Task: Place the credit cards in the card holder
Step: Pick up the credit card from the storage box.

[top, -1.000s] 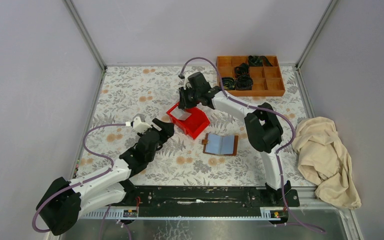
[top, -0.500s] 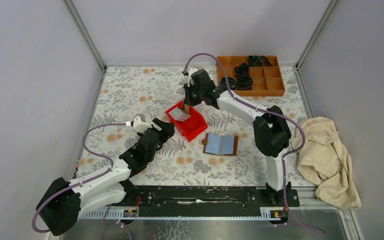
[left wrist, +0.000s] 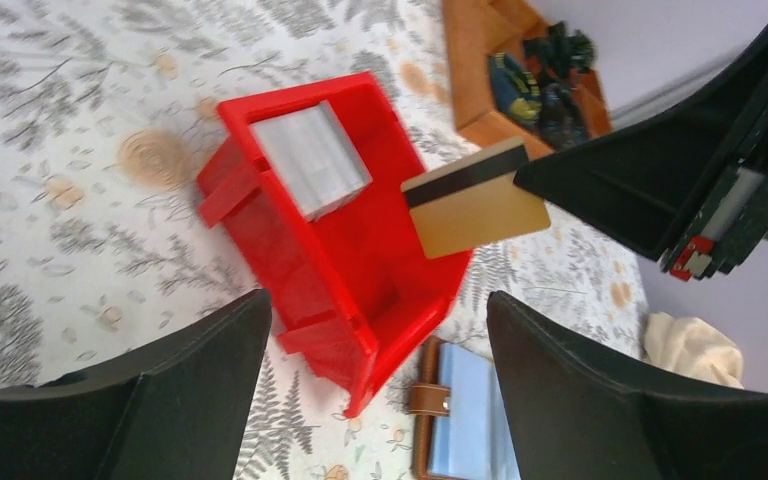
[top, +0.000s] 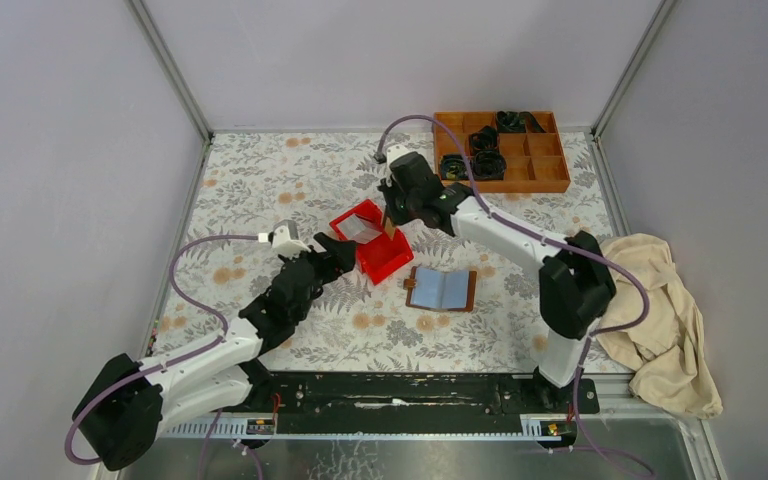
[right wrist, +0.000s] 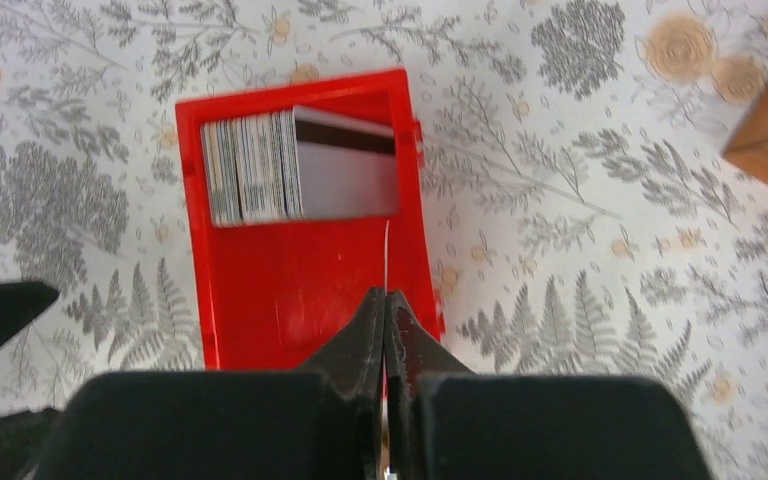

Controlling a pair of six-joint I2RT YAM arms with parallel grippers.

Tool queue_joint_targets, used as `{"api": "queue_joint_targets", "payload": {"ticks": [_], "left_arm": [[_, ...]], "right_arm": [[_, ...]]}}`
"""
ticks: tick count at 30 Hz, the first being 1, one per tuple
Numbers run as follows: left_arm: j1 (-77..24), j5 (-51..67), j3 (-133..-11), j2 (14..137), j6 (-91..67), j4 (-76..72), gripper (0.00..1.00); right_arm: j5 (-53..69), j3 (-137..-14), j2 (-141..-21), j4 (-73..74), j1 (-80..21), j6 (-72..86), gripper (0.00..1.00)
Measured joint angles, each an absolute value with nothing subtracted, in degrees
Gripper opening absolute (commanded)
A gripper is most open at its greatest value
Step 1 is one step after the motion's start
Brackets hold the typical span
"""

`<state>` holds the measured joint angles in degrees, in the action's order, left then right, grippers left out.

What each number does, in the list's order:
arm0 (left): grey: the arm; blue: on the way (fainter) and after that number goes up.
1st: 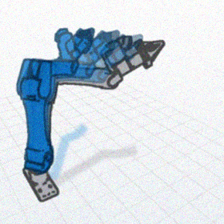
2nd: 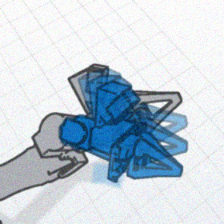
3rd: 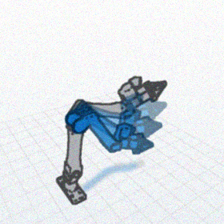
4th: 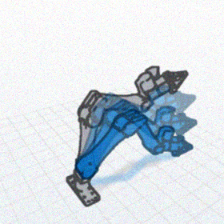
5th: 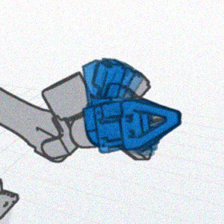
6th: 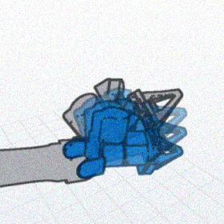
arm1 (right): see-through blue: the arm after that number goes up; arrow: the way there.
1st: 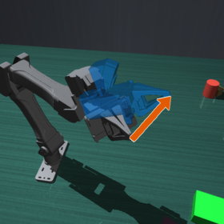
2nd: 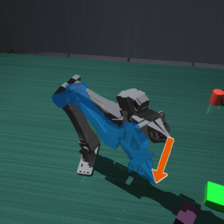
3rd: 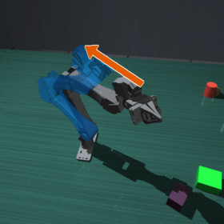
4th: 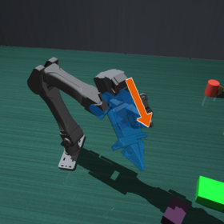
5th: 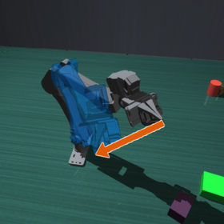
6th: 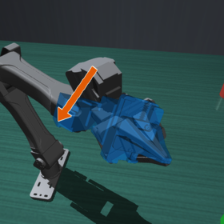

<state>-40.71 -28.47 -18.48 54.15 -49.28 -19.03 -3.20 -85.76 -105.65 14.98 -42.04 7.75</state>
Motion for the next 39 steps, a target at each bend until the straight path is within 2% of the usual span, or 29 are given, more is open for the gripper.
{"api": "queue_joint_targets", "payload": {"ticks": [7,14,28,39], "left_arm": [[-40.71,-18.87,-14.96,51.31,-43.05,-30.59,0.87],[-40.71,-4.38,-13.47,50.61,-38.5,-38.37,0.88],[-40.71,16.91,-14.09,56.12,-34.52,-40.75,0.91],[-40.71,23.44,-14.22,61.3,-33.39,-43.31,0.91]], "right_arm": [[-1.69,-76.29,-91.22,17.69,-42.28,8.54,0.0],[5.87,-67.66,-78.43,19.09,-42.39,10.98,0.0],[17.82,-60.47,-73.97,19.99,-42.41,15.29,0.0],[24.18,-59.37,-73.84,19.77,-42.41,15.94,0.0]]}}
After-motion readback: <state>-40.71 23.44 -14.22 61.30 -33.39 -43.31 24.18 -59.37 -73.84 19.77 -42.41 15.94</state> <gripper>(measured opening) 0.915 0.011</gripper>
